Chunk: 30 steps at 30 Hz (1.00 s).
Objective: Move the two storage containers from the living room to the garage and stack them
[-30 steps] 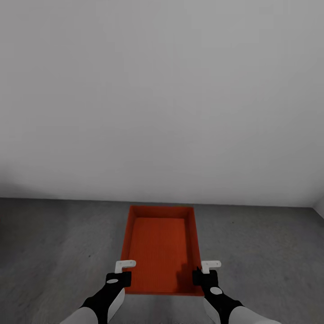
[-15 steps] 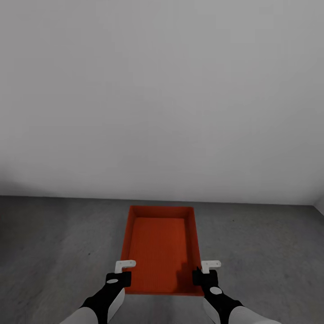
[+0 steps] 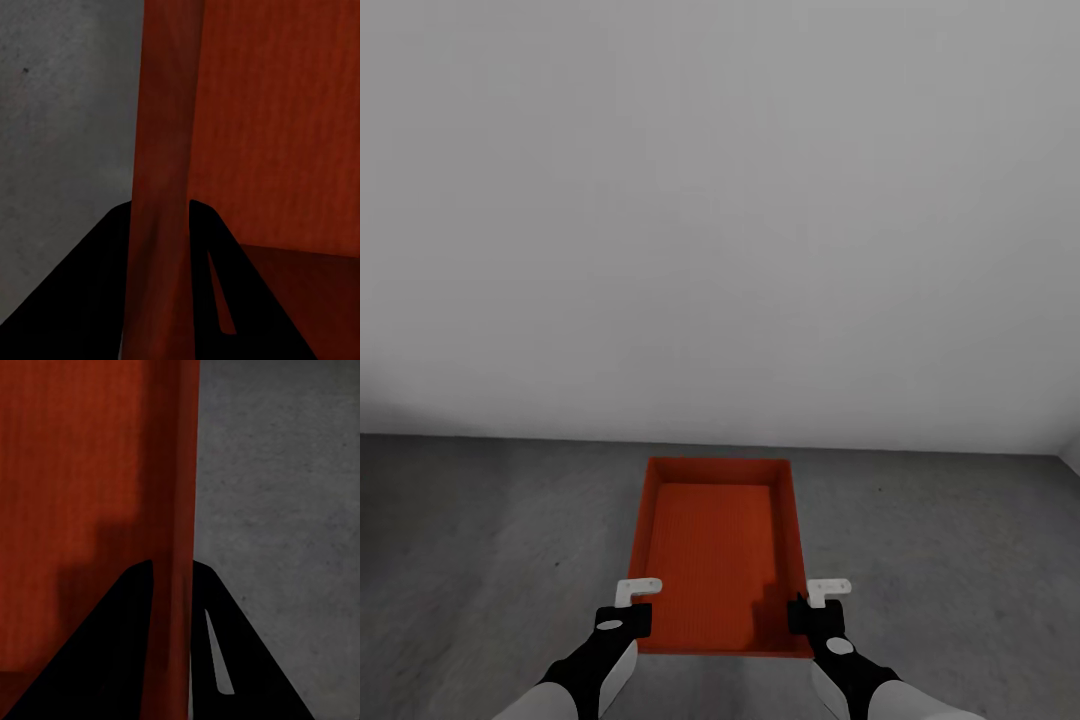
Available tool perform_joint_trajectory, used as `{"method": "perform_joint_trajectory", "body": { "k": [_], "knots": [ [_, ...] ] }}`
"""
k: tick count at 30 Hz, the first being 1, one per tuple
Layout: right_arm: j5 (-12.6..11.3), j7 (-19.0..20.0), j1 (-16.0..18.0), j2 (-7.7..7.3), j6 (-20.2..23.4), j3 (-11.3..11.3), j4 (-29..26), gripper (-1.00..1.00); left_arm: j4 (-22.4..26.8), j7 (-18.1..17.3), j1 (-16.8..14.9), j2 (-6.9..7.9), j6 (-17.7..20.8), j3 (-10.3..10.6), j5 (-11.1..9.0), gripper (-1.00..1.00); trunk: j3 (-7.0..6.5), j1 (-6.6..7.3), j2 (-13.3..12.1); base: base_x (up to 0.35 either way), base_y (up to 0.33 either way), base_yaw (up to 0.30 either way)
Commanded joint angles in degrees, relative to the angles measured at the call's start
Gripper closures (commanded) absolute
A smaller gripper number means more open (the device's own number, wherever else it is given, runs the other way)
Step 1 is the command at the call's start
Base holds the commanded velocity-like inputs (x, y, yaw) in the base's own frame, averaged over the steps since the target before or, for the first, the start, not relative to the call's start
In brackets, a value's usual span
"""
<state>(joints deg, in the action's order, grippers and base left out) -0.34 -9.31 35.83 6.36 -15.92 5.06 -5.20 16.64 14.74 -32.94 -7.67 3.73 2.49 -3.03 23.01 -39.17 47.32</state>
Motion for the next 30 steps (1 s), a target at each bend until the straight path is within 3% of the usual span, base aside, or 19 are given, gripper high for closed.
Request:
{"method": "perform_joint_trajectory", "body": {
  "k": [1, 30],
  "knots": [
    [-0.84, -0.71, 0.02, 0.32, -0.26, -1.63, 0.19, 1.0, 0.32, 0.64, -0.02, -0.07, 0.4, -1.08, 1.01, 1.0, 0.24, -0.23, 0.47, 0.0, 0.0, 0.0],
    [-0.85, -0.36, 0.03, 0.23, -0.18, -1.63, 0.19, 1.0, 0.32, 0.64, -0.02, -0.07, 0.4, -1.08, 1.01, 1.0, 7.48, -6.6, 12.1, 0.0, 0.0, 0.0]
  ]
}}
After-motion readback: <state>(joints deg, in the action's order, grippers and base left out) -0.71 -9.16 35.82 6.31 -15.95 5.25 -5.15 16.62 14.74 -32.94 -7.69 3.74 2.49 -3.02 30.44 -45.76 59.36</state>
